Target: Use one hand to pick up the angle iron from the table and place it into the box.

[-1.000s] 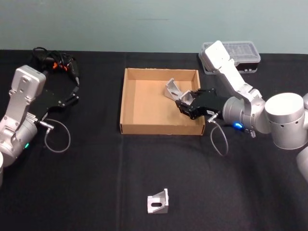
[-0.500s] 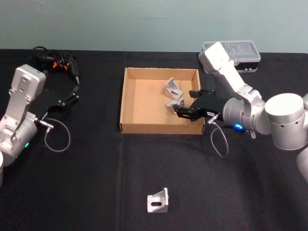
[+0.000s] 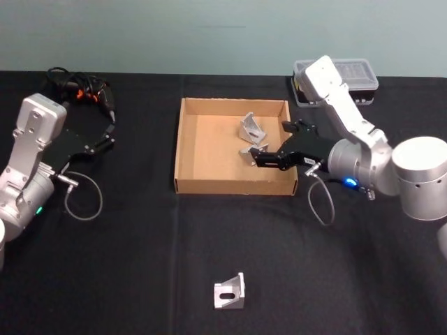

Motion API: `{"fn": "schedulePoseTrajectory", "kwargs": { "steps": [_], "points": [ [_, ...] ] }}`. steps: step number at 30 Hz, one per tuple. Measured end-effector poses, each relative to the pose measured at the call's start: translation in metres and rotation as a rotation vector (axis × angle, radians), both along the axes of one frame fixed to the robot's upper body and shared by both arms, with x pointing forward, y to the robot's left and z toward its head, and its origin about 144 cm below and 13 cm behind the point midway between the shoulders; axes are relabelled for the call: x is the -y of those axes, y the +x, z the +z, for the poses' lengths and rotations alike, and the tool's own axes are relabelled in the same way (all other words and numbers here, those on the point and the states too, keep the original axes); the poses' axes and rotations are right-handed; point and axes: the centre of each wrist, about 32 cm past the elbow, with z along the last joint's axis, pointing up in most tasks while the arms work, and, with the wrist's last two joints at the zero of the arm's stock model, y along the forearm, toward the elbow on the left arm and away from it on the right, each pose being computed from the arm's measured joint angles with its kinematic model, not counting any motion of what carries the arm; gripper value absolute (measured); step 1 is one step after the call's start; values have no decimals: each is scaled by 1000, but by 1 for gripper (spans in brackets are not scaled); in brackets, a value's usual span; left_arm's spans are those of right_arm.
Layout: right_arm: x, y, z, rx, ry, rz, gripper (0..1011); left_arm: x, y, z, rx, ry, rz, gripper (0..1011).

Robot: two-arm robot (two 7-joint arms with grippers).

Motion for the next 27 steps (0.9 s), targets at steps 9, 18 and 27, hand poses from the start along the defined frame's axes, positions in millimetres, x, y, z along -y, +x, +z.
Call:
{"fn": "schedulePoseTrajectory", "kwargs": {
  "steps": [9,18,27],
  "points": [
    [8,-18,24,78,41,28,1000,0,0,0,0,0,0,1000],
    [25,-50,54,139,85,125,1000,0,0,0,0,0,0,1000],
    [44,-72,76,109,117,269,1000,0,0,0,0,0,0,1000]
  ]
}}
